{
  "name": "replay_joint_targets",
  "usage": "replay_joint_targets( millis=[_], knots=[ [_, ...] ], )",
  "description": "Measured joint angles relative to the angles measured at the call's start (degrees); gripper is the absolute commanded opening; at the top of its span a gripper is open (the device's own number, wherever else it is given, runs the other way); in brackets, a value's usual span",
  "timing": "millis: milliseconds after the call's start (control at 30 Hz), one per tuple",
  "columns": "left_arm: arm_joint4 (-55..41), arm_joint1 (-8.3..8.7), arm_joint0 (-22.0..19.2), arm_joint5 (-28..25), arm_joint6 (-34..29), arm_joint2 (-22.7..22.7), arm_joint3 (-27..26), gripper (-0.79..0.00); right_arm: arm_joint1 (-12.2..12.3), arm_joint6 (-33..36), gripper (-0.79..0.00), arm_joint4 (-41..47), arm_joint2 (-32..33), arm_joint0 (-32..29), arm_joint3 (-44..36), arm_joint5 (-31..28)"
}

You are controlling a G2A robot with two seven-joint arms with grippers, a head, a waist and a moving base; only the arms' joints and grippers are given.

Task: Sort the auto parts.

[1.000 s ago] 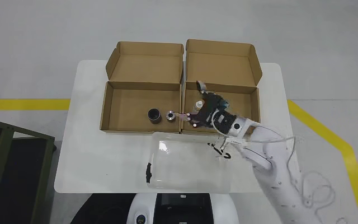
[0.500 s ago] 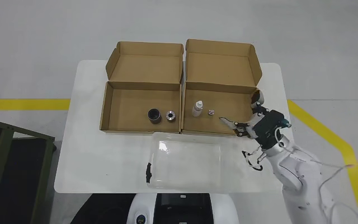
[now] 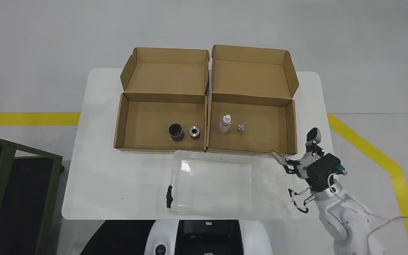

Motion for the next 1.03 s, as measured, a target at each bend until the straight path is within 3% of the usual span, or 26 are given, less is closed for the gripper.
replay_joint_targets(
  millis=[300,1033],
  knots=[
    [0.0,0.00,0.0,0.0,0.0,0.0,0.0,0.000,0.2,-1.3,0.000,0.1,2.9,-2.3,-0.5,1.1],
    [0.0,0.00,0.0,0.0,0.0,0.0,0.0,-0.001,0.3,-1.4,0.000,0.5,3.0,-2.4,-0.5,0.8]
  ],
)
